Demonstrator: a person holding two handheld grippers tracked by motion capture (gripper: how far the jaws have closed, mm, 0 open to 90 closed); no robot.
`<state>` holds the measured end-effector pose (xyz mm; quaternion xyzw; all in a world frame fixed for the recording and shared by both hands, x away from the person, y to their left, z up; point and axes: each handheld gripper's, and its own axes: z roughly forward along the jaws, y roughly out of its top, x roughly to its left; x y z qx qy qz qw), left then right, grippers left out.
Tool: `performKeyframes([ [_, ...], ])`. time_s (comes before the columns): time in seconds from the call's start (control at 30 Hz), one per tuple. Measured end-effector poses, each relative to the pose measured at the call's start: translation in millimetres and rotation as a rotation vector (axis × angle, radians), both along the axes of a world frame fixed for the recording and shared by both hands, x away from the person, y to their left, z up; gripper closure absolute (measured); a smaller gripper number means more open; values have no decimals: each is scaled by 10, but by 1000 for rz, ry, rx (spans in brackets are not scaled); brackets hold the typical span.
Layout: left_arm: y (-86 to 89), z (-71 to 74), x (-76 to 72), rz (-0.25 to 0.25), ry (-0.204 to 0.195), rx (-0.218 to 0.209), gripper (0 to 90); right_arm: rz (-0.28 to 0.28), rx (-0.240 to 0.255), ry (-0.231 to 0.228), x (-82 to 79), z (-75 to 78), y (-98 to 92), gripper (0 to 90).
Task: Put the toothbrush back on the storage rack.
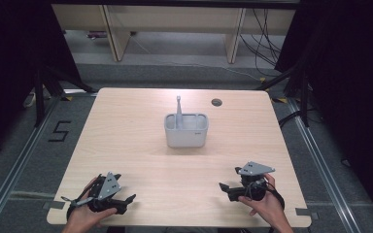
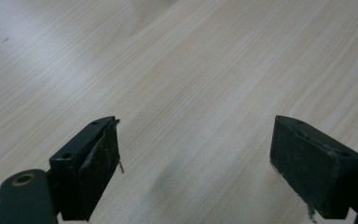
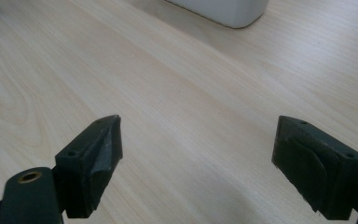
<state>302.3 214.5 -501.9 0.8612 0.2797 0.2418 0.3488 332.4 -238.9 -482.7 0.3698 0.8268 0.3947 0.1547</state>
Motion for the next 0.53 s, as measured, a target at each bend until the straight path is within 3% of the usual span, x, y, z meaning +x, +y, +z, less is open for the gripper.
performKeyframes([
  [0.53, 5, 7, 2, -4, -2, 6, 151, 9, -4, 4, 3, -4, 4, 168],
])
